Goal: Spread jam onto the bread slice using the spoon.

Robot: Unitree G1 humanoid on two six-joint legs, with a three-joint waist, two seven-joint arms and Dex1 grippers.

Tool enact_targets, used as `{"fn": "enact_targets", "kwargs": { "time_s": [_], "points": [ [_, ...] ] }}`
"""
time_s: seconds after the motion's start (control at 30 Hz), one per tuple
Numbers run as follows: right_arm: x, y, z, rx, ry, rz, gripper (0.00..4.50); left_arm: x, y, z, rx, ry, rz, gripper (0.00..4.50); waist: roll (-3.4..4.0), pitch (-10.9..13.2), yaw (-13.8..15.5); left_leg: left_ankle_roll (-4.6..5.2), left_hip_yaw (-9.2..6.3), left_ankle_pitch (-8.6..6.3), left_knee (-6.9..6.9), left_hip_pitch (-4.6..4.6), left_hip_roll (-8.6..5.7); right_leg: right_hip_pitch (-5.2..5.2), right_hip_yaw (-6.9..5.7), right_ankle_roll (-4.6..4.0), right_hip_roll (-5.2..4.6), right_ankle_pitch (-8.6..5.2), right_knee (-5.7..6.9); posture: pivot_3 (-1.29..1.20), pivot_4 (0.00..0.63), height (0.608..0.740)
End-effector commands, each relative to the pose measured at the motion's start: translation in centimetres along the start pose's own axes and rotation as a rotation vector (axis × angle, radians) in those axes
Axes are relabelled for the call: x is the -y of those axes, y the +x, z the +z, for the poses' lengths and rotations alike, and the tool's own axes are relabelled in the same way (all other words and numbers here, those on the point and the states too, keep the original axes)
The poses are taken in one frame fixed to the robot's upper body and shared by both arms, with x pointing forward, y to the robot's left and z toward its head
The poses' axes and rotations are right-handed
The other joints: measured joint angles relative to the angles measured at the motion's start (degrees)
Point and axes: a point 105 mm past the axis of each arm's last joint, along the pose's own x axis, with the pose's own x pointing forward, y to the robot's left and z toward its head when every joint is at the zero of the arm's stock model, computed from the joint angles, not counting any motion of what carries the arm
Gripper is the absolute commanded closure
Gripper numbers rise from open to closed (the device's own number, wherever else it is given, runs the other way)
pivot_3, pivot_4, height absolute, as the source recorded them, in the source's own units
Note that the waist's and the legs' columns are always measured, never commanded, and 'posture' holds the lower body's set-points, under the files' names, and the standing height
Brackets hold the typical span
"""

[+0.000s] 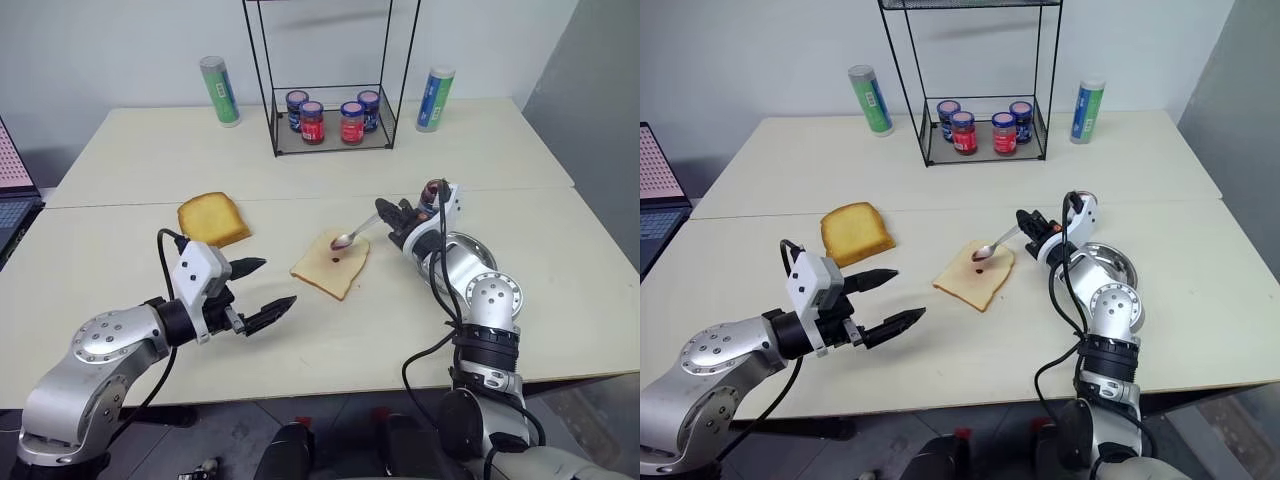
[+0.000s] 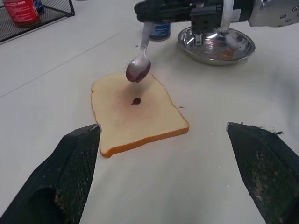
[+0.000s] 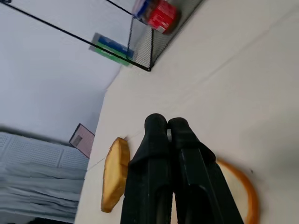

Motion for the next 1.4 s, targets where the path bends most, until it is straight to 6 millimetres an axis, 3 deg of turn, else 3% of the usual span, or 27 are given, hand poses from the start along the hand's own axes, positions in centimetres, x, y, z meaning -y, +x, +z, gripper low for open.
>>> {"fn": "enact_targets", "kwargs": {
  "time_s": [0.03, 0.33, 0.63, 1.17, 1.4],
  "points": [
    [-1.5, 0.1, -0.1, 0.001, 0.080, 0.056, 4.42, 0.2, 0.0, 0.6, 0.013, 0.024, -0.005, 0.00, 0.00, 0.0, 0.0, 0.00, 0.00, 0.00, 0.00, 0.00, 0.00, 0.00, 0.00, 0.00, 0.00, 0.00, 0.00, 0.00, 0.150, 0.740],
    [-0.7, 1.4, -1.3, -0.021, 0.104, 0.017, 4.42, 0.2, 0.2, 0.8, 0.017, 0.022, 0.000, 0.00, 0.00, 0.0, -0.1, 0.01, 0.03, 0.00, 0.00, 0.01, -0.07, 0.01, 0.00, 0.00, 0.02, 0.00, 0.00, 0.00, 0.150, 0.740],
    [-0.2, 2.8, -1.9, -0.024, -0.016, -0.006, 4.42, 0.4, 0.3, 0.8, 0.022, 0.020, 0.003, 0.00, 0.00, 0.0, -0.1, 0.00, 0.03, 0.00, 0.00, 0.01, -0.07, 0.00, -0.01, 0.00, 0.04, 0.00, -0.01, 0.00, 0.150, 0.740],
    [2.8, 0.1, 0.9, 0.008, -0.148, -0.068, 4.42, 0.4, 0.4, 0.6, 0.021, 0.024, -0.012, 0.00, 0.00, 0.0, 0.3, 0.00, 0.00, 0.00, 0.01, 0.00, -0.07, 0.03, -0.02, 0.00, 0.02, 0.00, -0.01, 0.00, 0.150, 0.740],
    [0.2, 0.5, 1.8, 0.044, -0.074, 0.005, 4.42, 0.4, 0.6, 0.7, 0.023, 0.026, -0.022, 0.00, -0.01, 0.0, 0.4, 0.00, 0.00, 0.00, 0.03, 0.00, -0.06, 0.06, -0.01, 0.00, 0.00, 0.00, -0.02, 0.00, 0.150, 0.740]
  ]
}}
